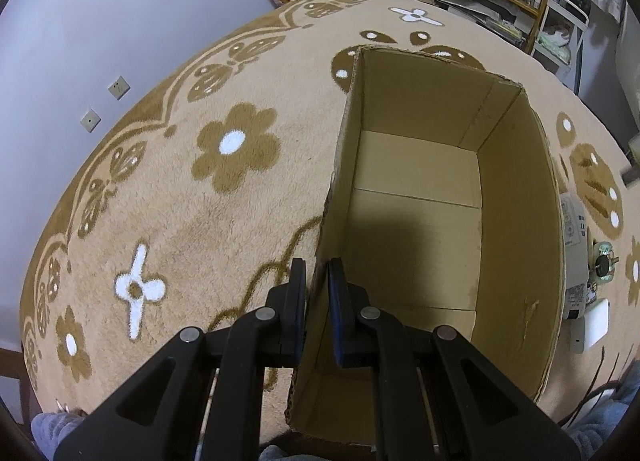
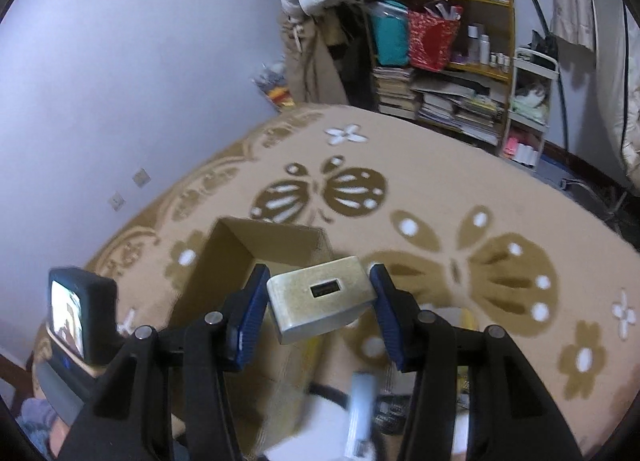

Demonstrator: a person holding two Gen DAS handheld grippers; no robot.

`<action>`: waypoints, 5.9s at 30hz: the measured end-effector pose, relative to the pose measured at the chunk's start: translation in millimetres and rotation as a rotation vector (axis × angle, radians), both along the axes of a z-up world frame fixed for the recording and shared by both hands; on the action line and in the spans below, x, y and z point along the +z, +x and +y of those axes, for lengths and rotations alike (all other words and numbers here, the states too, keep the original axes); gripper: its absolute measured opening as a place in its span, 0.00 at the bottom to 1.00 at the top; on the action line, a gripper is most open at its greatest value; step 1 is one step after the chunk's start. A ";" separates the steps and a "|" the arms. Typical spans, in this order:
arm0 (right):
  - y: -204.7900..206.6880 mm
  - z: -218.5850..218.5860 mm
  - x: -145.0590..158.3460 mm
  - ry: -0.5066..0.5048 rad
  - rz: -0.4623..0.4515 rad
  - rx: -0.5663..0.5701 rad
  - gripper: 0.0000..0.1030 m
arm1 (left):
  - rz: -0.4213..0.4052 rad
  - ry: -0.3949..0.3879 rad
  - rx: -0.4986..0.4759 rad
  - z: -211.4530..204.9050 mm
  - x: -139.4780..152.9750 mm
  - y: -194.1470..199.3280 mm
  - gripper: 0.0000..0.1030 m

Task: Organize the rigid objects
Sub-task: 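Grasp the white square charger with the right tool and lift it, then carry the white charger over the cardboard box and release it inside, then move the right tool back and grasp the white power adapter, then carry the white power adapter into the cardboard box and release it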

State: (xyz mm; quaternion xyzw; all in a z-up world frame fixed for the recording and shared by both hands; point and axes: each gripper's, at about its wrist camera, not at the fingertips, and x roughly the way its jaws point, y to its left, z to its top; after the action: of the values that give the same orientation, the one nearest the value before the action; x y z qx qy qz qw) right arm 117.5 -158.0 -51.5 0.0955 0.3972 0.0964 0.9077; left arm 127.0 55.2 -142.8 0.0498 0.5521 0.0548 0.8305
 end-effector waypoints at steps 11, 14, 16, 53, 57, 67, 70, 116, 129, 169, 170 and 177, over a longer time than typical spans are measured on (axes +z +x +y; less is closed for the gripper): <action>8.7 21.6 -31.9 0.111 0.004 0.068 0.53 | -0.011 0.043 -0.010 -5.9 -1.1 -1.4 0.10; 8.2 22.9 -39.6 0.161 0.024 0.078 0.53 | -0.013 0.045 -0.015 -6.1 -0.7 -2.5 0.10; 9.3 23.2 -45.6 0.195 0.045 0.082 0.53 | -0.014 0.048 -0.018 -6.8 -0.6 -3.0 0.10; -5.8 -5.5 -39.3 0.106 0.042 -0.026 0.97 | -0.023 0.046 -0.023 -6.2 -0.2 -3.4 0.09; -9.5 -24.1 -37.8 0.070 0.043 -0.078 1.00 | -0.022 0.047 -0.021 -5.9 -0.3 -3.6 0.09; -11.8 -69.8 -59.2 -0.028 0.144 -0.166 1.00 | -0.029 0.050 -0.021 -6.6 2.9 -4.1 0.09; -14.7 -81.5 -73.2 -0.032 0.196 -0.202 1.00 | -0.023 0.037 -0.019 -4.9 2.1 -3.6 0.08; -59.7 -108.5 -177.0 -0.162 0.600 -0.182 0.69 | -0.025 0.032 -0.035 -7.0 1.7 -1.9 0.08; -56.8 -92.6 -160.5 -0.256 0.604 -0.179 0.68 | -0.026 0.030 -0.044 -6.9 3.8 -2.5 0.07; -13.9 -33.4 -24.8 -0.114 0.049 -0.096 0.68 | -0.025 0.052 -0.051 -10.6 3.1 -3.7 0.07; -14.2 -30.2 -23.6 -0.101 0.035 -0.084 0.68 | -0.025 0.055 -0.052 -10.9 2.9 -3.6 0.07; -5.3 -1.4 -22.8 -0.026 0.015 -0.007 0.68 | -0.024 0.057 -0.052 -11.8 3.1 -3.9 0.08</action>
State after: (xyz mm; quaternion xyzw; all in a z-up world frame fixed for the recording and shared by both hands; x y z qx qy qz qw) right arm 112.2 -159.4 -74.3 0.0856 0.4051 0.0875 0.9061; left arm 123.1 43.5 -139.8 0.0869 0.5387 0.0497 0.8365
